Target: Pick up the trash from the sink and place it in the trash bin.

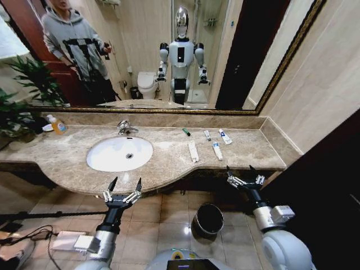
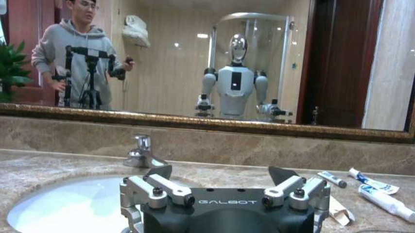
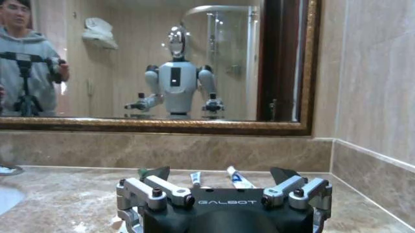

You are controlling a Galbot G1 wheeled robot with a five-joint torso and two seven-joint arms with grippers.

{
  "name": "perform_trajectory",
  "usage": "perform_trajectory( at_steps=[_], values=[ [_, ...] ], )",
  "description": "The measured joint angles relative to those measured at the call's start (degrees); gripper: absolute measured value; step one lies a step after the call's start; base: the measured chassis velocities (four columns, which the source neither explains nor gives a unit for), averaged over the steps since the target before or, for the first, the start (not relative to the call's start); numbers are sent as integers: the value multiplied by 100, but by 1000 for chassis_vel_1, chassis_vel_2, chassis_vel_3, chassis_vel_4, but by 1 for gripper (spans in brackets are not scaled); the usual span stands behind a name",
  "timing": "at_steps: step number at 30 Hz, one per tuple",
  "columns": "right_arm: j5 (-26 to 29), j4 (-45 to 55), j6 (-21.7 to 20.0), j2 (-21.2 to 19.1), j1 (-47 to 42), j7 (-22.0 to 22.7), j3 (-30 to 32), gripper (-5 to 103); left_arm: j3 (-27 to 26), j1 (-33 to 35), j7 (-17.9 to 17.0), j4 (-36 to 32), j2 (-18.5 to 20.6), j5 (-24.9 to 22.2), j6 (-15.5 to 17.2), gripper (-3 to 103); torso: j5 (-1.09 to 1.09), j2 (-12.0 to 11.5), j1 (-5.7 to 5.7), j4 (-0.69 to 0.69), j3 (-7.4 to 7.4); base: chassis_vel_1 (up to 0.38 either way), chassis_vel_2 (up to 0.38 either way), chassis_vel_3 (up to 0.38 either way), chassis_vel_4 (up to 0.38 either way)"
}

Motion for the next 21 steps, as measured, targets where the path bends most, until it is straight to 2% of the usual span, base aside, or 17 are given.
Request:
perform_trajectory(
  at_steps=[6, 8, 11, 21],
  values=[
    [-17, 41, 60, 174, -159, -83, 128, 100, 0, 0, 0, 0, 0, 0, 0, 100, -1, 0, 0, 0, 0, 0, 0, 0, 0],
    [-111, -15, 252, 325, -201, -148, 158, 100, 0, 0, 0, 0, 0, 0, 0, 100, 0, 0, 0, 0, 0, 0, 0, 0, 0],
    [-183, -17, 325, 399, -239, -158, 147, 100, 0, 0, 0, 0, 0, 0, 0, 100, 0, 0, 0, 0, 0, 0, 0, 0, 0],
    [-261, -13, 314, 547, -163, -284, 66, 100, 0, 0, 0, 0, 0, 0, 0, 100, 0, 0, 0, 0, 0, 0, 0, 0, 0]
  ],
)
